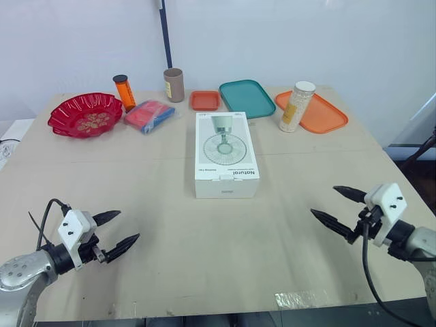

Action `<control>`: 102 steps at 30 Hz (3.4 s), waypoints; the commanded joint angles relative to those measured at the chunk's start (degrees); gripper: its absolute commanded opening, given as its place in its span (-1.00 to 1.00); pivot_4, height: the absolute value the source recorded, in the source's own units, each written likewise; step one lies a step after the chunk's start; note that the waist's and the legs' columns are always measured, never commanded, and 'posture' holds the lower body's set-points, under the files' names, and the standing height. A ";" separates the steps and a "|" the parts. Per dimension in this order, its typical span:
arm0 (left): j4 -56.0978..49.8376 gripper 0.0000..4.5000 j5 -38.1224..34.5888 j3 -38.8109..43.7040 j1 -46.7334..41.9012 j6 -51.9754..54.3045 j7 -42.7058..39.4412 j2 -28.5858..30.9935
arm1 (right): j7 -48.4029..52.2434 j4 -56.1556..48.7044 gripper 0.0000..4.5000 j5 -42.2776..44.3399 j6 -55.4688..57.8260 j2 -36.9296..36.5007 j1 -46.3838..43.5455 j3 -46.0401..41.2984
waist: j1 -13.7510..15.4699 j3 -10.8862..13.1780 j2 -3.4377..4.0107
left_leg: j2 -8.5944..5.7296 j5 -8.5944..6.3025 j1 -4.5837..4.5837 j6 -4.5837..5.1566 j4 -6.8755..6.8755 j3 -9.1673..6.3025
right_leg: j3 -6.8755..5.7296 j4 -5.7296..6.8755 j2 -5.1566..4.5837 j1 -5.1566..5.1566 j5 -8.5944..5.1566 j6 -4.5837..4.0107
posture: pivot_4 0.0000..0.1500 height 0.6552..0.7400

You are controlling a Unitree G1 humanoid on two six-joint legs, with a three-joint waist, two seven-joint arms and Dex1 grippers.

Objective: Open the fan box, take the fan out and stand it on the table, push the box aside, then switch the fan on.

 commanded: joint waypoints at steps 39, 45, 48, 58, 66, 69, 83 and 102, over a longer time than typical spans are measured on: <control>16.86 -0.96 14.79 -30.22 -53.36 23.78 24.01 -20.33 | -8.55 -13.78 1.00 3.57 14.47 1.30 -18.14 12.78 | 0.03 -0.03 -0.05 | -0.11 0.03 -0.16 -0.04 0.30 -0.02 | 0.04 0.02 -0.02 -0.02 0.22 0.14 | 1.00 1.00; 16.66 -0.96 16.15 -30.40 -52.96 24.17 24.00 -20.81 | -10.50 -15.15 1.00 1.25 17.58 2.54 -25.77 19.62 | 0.06 -0.04 -0.04 | -0.11 0.03 -0.14 -0.05 0.30 -0.02 | 0.05 0.02 -0.02 -0.03 0.22 0.15 | 1.00 1.00; 16.61 -0.96 16.58 -30.73 -53.02 24.40 23.94 -21.01 | -10.44 -13.76 1.00 -0.81 18.19 3.40 -29.39 24.31 | 0.10 -0.04 -0.04 | -0.16 0.03 -0.20 -0.05 0.32 -0.03 | 0.02 -0.01 -0.10 -0.03 0.22 0.18 | 1.00 1.00; 16.26 -0.96 17.45 -30.43 -52.91 24.90 24.27 -21.92 | -11.01 -6.76 1.00 -8.34 16.09 7.31 -35.70 33.18 | 0.07 -0.07 -0.02 | -0.16 0.04 -0.24 -0.08 0.36 -0.06 | 0.01 0.00 -0.10 -0.06 0.23 0.18 | 1.00 1.00; 16.14 -0.96 17.77 -30.43 -52.71 24.39 24.09 -22.46 | -11.37 -1.94 1.00 -12.42 13.65 8.13 -36.97 34.71 | 0.06 -0.07 -0.02 | -0.17 0.05 -0.25 -0.08 0.36 -0.09 | 0.00 0.01 -0.11 -0.08 0.24 0.19 | 1.00 1.00; 16.01 -0.96 17.96 -30.82 -52.58 24.15 24.13 -22.87 | -11.77 -0.89 1.00 -12.60 13.77 8.96 -37.30 34.41 | 0.06 -0.07 -0.01 | -0.18 0.05 -0.25 -0.09 0.36 -0.09 | 0.00 0.00 -0.11 -0.08 0.24 0.19 | 1.00 1.00; 15.64 -0.96 18.91 -32.11 -51.98 22.16 22.76 -23.59 | -12.06 1.31 1.00 -14.50 13.73 10.47 -39.17 33.73 | 0.07 -0.07 -0.01 | -0.19 0.05 -0.26 -0.09 0.36 -0.11 | -0.01 0.01 -0.12 -0.08 0.24 0.20 | 1.00 1.00; 15.26 -0.96 19.87 -33.54 -50.92 20.73 20.98 -24.29 | -12.26 5.06 1.00 -15.65 12.79 11.22 -41.32 32.83 | 0.08 -0.07 -0.01 | -0.19 0.05 -0.27 -0.09 0.36 -0.12 | -0.02 0.00 -0.12 -0.09 0.25 0.20 | 1.00 1.00</control>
